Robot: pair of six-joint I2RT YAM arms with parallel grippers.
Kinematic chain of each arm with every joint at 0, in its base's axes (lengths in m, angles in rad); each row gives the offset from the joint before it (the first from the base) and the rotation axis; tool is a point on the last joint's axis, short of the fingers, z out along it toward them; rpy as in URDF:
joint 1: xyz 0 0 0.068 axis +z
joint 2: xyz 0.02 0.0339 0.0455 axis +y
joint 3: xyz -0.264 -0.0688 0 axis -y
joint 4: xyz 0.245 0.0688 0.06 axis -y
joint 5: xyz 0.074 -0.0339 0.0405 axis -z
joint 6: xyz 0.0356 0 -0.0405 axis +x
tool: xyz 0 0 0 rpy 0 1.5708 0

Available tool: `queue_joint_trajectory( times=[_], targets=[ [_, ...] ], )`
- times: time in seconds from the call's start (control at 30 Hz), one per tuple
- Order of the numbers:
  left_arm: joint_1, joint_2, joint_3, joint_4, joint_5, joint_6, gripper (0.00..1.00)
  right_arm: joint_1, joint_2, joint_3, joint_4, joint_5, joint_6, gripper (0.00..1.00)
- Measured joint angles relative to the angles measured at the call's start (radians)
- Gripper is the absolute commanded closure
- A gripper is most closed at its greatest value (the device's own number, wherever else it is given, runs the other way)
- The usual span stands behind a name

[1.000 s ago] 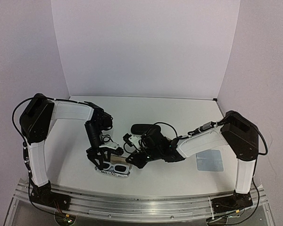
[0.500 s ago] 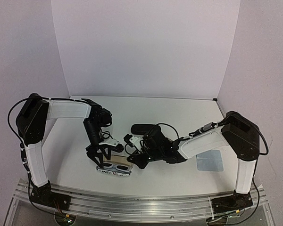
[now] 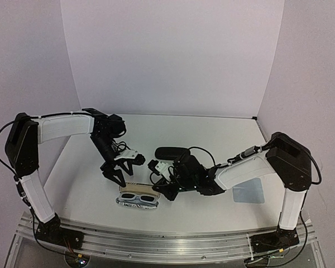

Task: Organize the sunglasses
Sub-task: Close the sunglasses case at the center of the board.

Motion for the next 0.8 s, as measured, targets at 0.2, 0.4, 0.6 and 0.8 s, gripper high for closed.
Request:
queue_joint_trajectory(
  times=[0.2,0.4,0.6,0.8],
  targets=[
    [0.054,-0.128,-0.101,0.18,0.029,-0.065,0.29,0.006,-0.04,-0.029,0.037,0.03,-0.086,0.99],
    [0.049,-0.185,-0.298,0.389,0.031,-0.119,0.28,0.027,-0.05,-0.053,0.079,0.092,-0.194,1.0],
    [0.046,-0.206,-0.357,0.526,0.028,-0.145,0.22,0.045,-0.05,-0.082,0.112,0.155,-0.289,1.0],
    [0.039,-0.28,-0.426,0.637,0.027,-0.162,0.0,0.046,-0.05,-0.102,0.164,0.221,-0.348,1.0]
  ],
)
